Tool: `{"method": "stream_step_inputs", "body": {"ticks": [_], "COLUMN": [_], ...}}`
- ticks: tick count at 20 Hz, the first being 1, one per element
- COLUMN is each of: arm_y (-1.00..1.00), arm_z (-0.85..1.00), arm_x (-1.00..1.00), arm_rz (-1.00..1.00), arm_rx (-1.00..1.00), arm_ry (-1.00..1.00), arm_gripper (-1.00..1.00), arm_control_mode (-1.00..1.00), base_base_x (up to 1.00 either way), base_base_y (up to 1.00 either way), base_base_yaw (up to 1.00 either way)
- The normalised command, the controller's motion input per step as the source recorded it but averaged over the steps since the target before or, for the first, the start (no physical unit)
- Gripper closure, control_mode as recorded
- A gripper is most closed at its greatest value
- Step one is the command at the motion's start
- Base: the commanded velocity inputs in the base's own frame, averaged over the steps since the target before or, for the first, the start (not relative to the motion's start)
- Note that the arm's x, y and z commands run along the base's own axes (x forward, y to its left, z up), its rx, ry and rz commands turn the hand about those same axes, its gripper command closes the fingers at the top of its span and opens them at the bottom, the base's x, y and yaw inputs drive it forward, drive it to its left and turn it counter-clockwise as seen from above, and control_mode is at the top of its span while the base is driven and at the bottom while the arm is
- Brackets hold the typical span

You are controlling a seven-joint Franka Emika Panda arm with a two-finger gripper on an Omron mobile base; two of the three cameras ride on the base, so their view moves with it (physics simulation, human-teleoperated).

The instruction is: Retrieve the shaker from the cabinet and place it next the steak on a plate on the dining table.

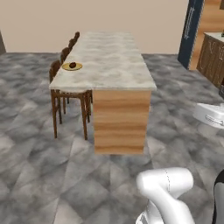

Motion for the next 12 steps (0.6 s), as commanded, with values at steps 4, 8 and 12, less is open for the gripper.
{"method": "stream_step_inputs", "body": {"ticks": [4, 8, 12], "arm_y": [0.00, 0.00, 0.00], "arm_z": [0.00, 0.00, 0.00], "arm_x": [0.00, 0.00, 0.00], "arm_rz": [0.00, 0.00, 0.00], "arm_rx": [0.00, 0.00, 0.00], "arm_ry": [0.00, 0.00, 0.00], "arm_gripper": [1.00, 1.00, 1.00], "arm_control_mode": [1.00, 1.00, 1.00], "base_base_x": [0.19, 0.33, 0.46], "base_base_y": [1.00, 1.00, 1.00], "base_base_yaw": [-0.35, -0.24, 0.00]}}
